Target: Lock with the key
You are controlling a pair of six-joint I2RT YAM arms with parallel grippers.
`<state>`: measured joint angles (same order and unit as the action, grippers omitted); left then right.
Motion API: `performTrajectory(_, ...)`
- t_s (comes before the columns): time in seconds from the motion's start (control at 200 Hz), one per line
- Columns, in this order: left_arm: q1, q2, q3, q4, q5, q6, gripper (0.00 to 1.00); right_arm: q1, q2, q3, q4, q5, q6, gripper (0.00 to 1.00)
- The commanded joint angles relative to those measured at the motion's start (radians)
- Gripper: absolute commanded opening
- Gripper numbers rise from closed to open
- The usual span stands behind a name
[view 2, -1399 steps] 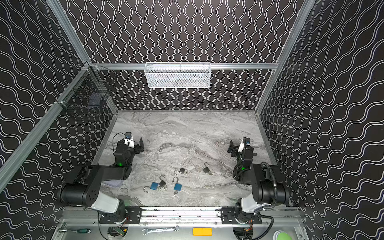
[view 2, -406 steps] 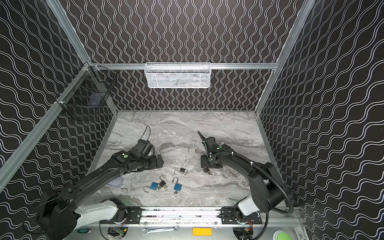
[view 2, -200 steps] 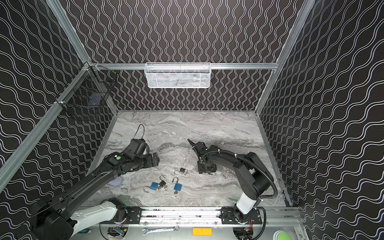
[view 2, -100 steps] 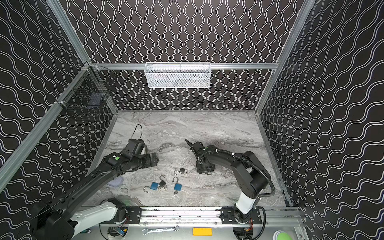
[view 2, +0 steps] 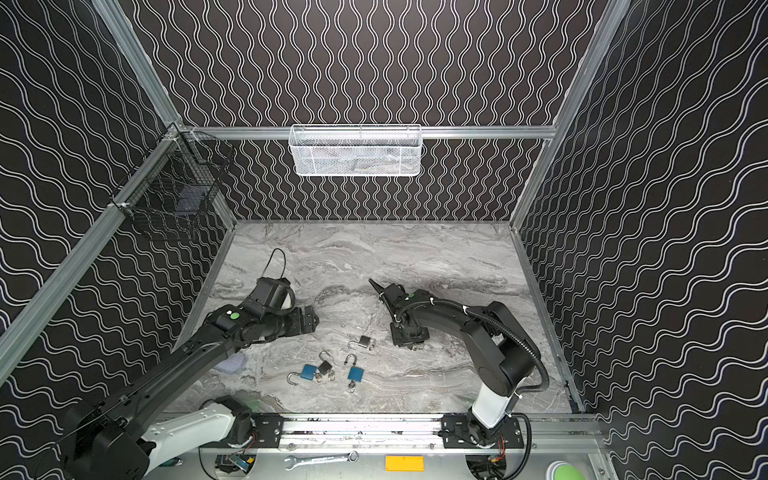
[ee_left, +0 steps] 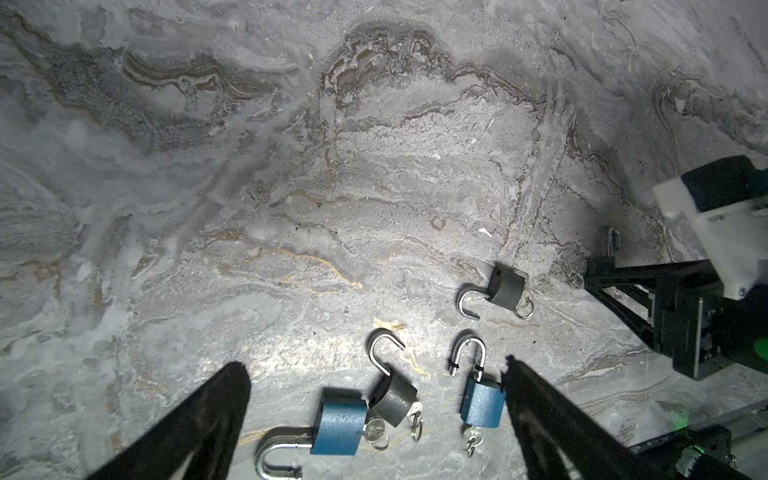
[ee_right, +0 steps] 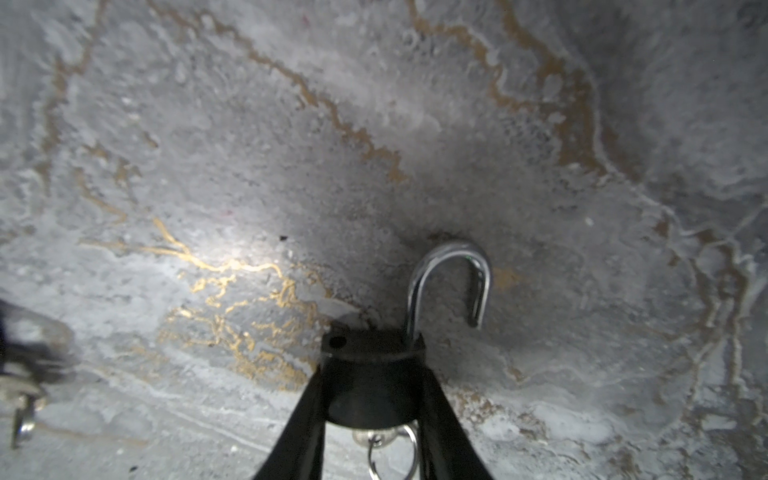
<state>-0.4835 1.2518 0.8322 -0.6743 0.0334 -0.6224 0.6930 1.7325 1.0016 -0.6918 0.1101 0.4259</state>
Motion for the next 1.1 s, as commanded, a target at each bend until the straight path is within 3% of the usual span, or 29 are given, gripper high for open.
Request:
performTrajectory(0.0,0.002,0.009,0.012,0.023,0.009,0.026,0.99,0.001,0.013,-0.014,0.011,0.030,0.006,0.25)
performTrajectory(0.25,0.005,0.036,0.013,0.066,0.075,0.044,0.99,0.001,-0.059,-0.032,0.055,0.062,-0.015,0.12)
performTrajectory(0.506,0.007,0.060,0.007,0.167,0.189,0.048,0.96,0.006,-0.136,-0.032,0.128,0.022,-0.059,0.09)
performTrajectory(0.811,0.042,0.118,0.041,0.290,0.361,0.002,0.93,0.107,-0.213,0.049,0.233,-0.036,-0.174,0.10)
performTrajectory(1.096,0.101,0.220,0.093,0.400,0.519,-0.040,0.87,0.196,-0.178,0.152,0.342,-0.066,-0.246,0.11)
